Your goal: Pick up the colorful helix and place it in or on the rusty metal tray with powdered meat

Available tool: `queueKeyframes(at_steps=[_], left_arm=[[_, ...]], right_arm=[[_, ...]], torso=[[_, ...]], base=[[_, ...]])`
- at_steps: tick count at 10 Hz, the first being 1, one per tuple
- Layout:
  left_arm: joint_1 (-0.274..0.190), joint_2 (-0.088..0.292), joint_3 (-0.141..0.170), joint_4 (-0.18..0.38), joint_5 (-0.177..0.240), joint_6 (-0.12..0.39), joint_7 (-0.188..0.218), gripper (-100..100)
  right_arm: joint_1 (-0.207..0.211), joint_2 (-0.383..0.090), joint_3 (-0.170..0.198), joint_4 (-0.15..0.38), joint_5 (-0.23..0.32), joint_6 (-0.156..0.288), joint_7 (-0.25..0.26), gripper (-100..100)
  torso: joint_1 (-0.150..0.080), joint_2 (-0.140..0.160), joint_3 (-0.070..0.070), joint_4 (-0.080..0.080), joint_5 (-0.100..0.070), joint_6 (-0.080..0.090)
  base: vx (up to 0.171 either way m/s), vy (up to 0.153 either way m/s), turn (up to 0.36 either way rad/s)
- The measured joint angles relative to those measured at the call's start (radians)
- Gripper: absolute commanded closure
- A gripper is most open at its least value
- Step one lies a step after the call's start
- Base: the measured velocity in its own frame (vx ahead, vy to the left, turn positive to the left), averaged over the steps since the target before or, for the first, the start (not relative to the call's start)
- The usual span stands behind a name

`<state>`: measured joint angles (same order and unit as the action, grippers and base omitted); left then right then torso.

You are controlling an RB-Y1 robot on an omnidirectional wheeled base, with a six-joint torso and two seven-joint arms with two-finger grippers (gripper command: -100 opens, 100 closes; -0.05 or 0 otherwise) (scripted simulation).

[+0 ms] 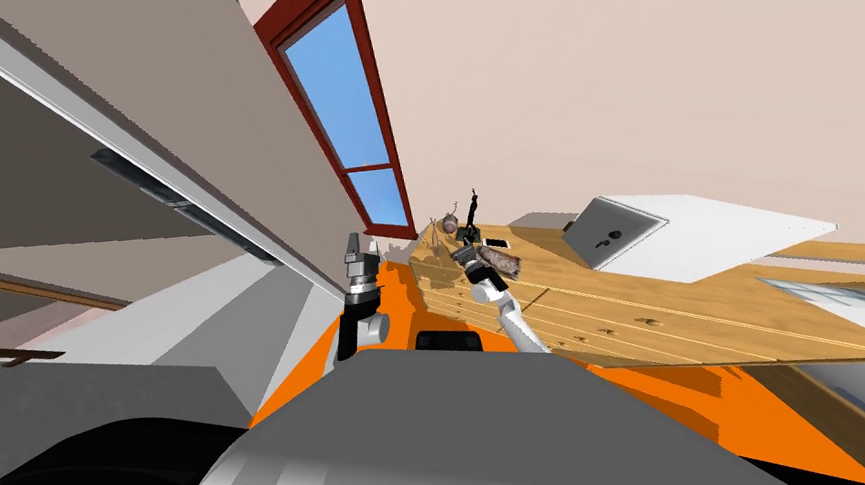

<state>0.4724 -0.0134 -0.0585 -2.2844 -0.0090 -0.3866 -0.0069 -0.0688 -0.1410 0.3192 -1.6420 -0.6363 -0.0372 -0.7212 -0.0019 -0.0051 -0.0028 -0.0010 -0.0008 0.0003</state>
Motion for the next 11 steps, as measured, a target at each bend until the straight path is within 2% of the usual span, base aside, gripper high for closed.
queueKeyframes(at_steps=[2,4,6,9,11], left_arm=[[0.000,0.000,0.000,0.000,0.000,0.000,0.000,0],[0.000,0.000,0.000,0.000,0.000,0.000,0.000,0],[0.000,0.000,0.000,0.000,0.000,0.000,0.000,0],[0.000,0.000,0.000,0.000,0.000,0.000,0.000,0],[0.000,0.000,0.000,0.000,0.000,0.000,0.000,0]], right_arm=[[-0.051,0.014,0.029,0.048,-0.061,0.027,-0.054,-100],[-0.075,0.013,0.042,0.061,-0.109,0.048,-0.087,-100],[-0.108,0.032,0.063,0.084,-0.163,0.080,-0.126,-100],[-0.172,0.040,0.088,0.129,-0.247,0.122,-0.191,-100],[-0.201,0.031,0.110,0.149,-0.298,0.136,-0.229,-100]], torso=[[0.000,-0.002,-0.001,0.000,0.000,0.000],[0.001,0.000,0.000,0.000,0.000,0.000],[0.002,-0.001,-0.001,0.000,0.000,0.000],[0.001,-0.001,-0.001,0.000,0.000,0.000],[0.001,0.000,0.000,0.000,0.000,0.000]], base=[[0.055,-0.032,0.035],[0.039,-0.016,0.033],[0.071,-0.020,0.040],[0.054,-0.021,0.034],[0.035,-0.022,0.026]])
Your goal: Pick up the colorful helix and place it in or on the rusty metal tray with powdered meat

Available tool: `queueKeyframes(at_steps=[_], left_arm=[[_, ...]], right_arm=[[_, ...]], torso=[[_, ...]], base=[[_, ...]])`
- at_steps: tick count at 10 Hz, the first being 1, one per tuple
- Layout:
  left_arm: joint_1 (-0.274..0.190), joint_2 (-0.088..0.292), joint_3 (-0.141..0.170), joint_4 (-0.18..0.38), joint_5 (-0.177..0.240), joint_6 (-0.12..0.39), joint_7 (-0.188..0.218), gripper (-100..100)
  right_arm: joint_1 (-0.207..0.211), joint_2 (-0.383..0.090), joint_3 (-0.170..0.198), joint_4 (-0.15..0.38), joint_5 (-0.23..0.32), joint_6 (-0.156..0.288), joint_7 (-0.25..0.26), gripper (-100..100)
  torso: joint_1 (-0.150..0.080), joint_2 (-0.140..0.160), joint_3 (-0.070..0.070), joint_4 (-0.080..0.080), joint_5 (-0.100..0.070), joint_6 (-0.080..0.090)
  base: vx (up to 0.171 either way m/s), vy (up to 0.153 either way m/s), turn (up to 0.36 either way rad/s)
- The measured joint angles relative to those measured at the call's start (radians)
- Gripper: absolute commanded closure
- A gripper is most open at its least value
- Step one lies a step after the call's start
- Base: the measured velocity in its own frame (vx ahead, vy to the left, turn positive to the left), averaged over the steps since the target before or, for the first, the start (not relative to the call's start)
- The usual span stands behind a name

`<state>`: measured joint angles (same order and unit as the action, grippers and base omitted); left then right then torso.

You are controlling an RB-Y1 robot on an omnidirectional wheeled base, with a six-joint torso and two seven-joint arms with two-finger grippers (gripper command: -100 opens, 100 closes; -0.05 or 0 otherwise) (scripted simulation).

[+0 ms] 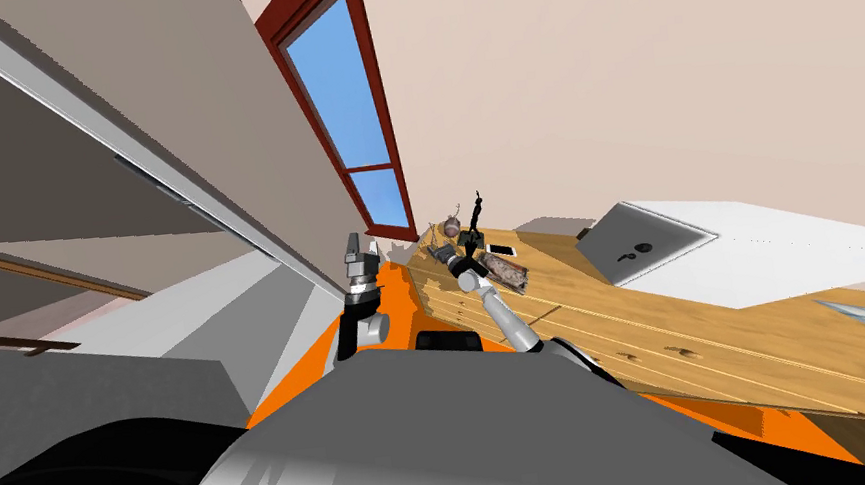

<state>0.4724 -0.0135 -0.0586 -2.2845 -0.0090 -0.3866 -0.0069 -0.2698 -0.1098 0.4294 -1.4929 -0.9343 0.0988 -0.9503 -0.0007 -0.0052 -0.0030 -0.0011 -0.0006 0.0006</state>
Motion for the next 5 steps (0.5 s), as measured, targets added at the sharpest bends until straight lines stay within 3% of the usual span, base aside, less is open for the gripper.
queueKeyframes(at_steps=[3,4,5], left_arm=[[0.000,0.000,0.000,0.000,0.000,0.000,0.000,0],[0.000,0.000,0.000,0.000,0.000,0.000,0.000,0],[0.000,0.000,0.000,0.000,0.000,0.000,0.000,0]], right_arm=[[-0.034,-0.008,0.023,0.026,-0.052,0.019,-0.040,-100],[-0.035,-0.008,0.024,0.027,-0.054,0.020,-0.044,0],[-0.035,-0.008,0.024,0.027,-0.054,0.020,-0.043,-100]], torso=[[0.000,0.002,0.001,0.000,0.000,0.000],[0.000,0.002,0.001,0.000,0.000,0.000],[0.001,0.003,0.002,0.001,0.000,0.000]], base=[[0.017,-0.021,0.020],[0.000,0.000,0.000],[0.000,0.000,0.000]])
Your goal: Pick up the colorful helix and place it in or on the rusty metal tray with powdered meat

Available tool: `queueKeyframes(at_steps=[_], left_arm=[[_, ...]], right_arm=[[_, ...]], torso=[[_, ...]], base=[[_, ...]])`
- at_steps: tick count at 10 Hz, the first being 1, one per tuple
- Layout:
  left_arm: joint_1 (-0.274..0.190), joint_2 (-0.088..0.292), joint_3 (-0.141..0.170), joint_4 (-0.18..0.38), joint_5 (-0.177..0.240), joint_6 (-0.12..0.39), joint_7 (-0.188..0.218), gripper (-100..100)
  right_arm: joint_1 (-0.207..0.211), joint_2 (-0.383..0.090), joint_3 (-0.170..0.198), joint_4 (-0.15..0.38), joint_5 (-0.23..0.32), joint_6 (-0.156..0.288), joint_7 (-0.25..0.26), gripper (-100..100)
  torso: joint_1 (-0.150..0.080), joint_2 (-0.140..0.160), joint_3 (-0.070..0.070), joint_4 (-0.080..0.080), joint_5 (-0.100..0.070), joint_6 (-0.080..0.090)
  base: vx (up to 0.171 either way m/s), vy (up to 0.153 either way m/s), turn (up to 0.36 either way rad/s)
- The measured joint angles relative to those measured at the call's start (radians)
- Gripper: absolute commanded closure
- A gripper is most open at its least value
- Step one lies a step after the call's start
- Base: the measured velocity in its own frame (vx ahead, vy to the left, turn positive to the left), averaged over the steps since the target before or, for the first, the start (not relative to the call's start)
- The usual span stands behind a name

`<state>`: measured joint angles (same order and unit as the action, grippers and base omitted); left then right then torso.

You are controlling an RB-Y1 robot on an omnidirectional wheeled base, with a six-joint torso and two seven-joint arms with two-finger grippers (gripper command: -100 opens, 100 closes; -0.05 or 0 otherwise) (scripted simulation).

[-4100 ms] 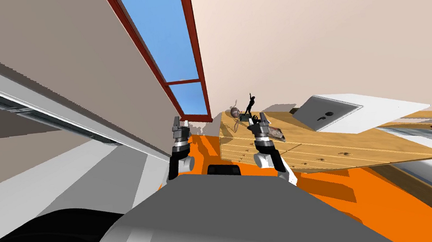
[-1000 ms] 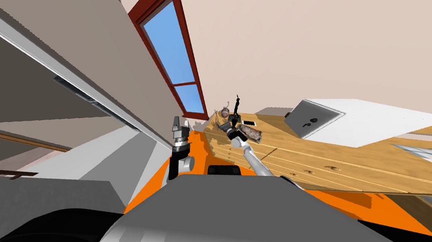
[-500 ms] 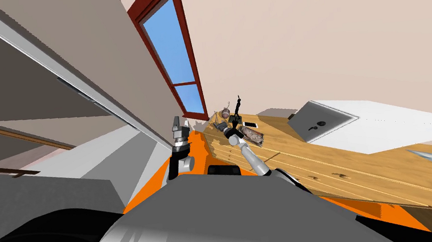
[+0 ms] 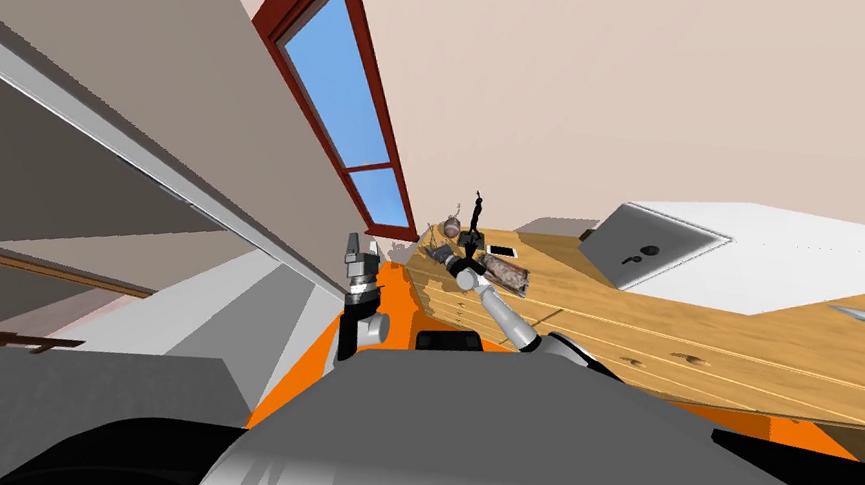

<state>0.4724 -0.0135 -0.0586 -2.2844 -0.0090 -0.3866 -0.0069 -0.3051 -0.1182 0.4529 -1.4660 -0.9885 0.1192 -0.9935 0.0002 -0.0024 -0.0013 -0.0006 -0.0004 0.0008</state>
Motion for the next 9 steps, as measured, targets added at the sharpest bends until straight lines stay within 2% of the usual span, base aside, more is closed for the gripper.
queueKeyframes(at_steps=[1,5,6,7,8,9], left_arm=[[0.000,0.000,0.000,0.000,0.000,0.000,0.000,0],[0.000,0.000,0.000,0.000,0.000,0.000,0.000,0],[0.000,0.000,0.000,0.000,0.000,0.000,0.000,0],[0.000,0.000,0.000,0.000,0.000,0.000,0.000,0],[0.000,0.000,0.000,0.000,0.000,0.000,0.000,0],[0.000,0.000,0.000,0.000,0.000,0.000,0.000,0]], right_arm=[[0.000,0.000,0.000,0.000,0.000,0.000,0.000,100],[-0.001,0.000,0.000,0.000,0.000,0.000,0.001,100],[0.000,0.000,0.000,0.000,0.000,0.000,0.001,0],[0.000,0.000,0.000,0.000,0.000,0.000,0.001,100],[0.000,0.000,0.000,0.000,0.000,0.000,0.001,0],[0.000,0.000,0.000,0.000,0.000,0.000,0.001,100]], torso=[[0.000,0.000,0.000,0.000,0.000,0.000],[0.000,0.000,0.000,0.000,0.000,0.000],[0.000,0.000,0.000,0.000,0.000,0.000],[0.000,0.000,0.000,0.000,0.000,0.000],[0.000,0.000,0.000,0.000,0.000,0.000],[0.000,0.000,0.000,0.000,0.000,0.000]], base=[[0.000,0.000,0.000],[0.000,0.000,0.000],[0.000,0.000,0.000],[0.000,0.000,0.000],[0.000,0.000,0.000],[-0.104,-0.074,0.030]])
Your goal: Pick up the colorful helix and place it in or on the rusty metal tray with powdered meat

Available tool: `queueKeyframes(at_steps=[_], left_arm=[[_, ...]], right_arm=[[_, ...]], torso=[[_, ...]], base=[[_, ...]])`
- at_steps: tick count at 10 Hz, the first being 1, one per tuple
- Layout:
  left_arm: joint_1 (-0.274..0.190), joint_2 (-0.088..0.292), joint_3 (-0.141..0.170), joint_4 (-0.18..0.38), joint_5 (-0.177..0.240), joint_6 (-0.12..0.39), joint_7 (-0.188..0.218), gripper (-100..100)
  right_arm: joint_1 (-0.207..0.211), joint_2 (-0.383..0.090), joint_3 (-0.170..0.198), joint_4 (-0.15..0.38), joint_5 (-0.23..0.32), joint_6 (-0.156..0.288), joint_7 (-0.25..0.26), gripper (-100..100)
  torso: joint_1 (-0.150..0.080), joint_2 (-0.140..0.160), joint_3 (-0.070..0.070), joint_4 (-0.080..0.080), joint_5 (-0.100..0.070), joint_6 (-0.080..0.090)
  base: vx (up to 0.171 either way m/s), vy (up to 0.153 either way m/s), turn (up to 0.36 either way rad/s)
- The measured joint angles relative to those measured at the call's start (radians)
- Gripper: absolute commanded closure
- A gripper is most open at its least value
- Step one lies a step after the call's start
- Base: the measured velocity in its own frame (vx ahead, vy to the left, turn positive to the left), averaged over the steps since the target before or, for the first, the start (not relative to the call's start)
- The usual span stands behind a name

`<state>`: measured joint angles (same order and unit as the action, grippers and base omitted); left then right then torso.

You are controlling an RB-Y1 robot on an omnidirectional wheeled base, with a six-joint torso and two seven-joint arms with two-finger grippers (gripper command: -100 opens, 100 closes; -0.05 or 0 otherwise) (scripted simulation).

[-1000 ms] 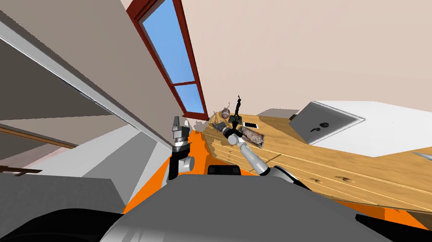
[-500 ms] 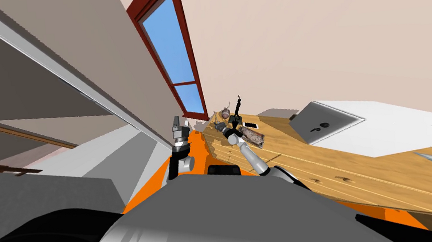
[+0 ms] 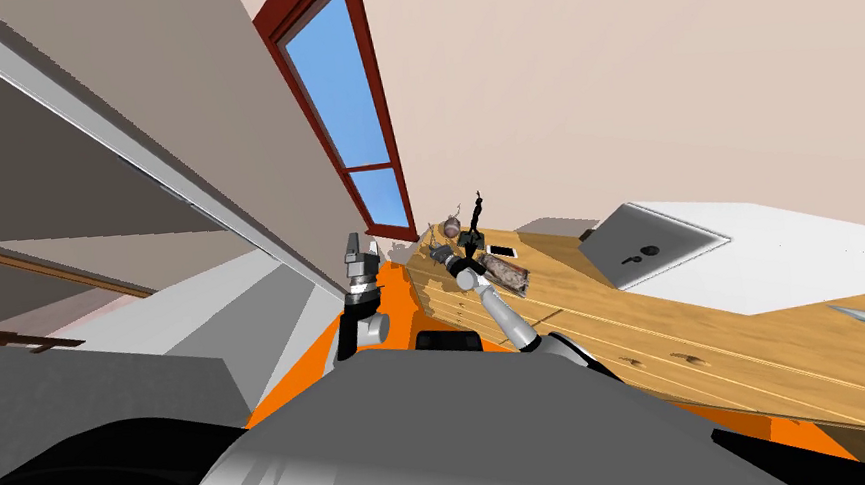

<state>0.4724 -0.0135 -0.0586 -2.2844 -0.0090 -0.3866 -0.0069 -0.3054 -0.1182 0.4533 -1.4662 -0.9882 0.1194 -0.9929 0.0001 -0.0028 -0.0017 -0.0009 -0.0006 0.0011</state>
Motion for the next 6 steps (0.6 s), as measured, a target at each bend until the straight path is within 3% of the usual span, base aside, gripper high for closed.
queueKeyframes(at_steps=[3,6], left_arm=[[0.000,0.000,0.000,0.000,0.000,0.000,0.000,0],[0.000,0.000,0.000,0.000,0.000,0.000,0.000,0]], right_arm=[[-0.033,-0.040,-0.024,-0.009,-0.005,0.052,-0.047,100],[-0.067,-0.107,-0.026,-0.013,-0.044,0.077,-0.091,100]], torso=[[-0.012,0.007,0.004,0.000,-0.002,0.003],[-0.013,0.007,0.003,0.000,-0.002,0.003]], base=[[-0.097,-0.123,0.007],[-0.081,-0.120,-0.009]])
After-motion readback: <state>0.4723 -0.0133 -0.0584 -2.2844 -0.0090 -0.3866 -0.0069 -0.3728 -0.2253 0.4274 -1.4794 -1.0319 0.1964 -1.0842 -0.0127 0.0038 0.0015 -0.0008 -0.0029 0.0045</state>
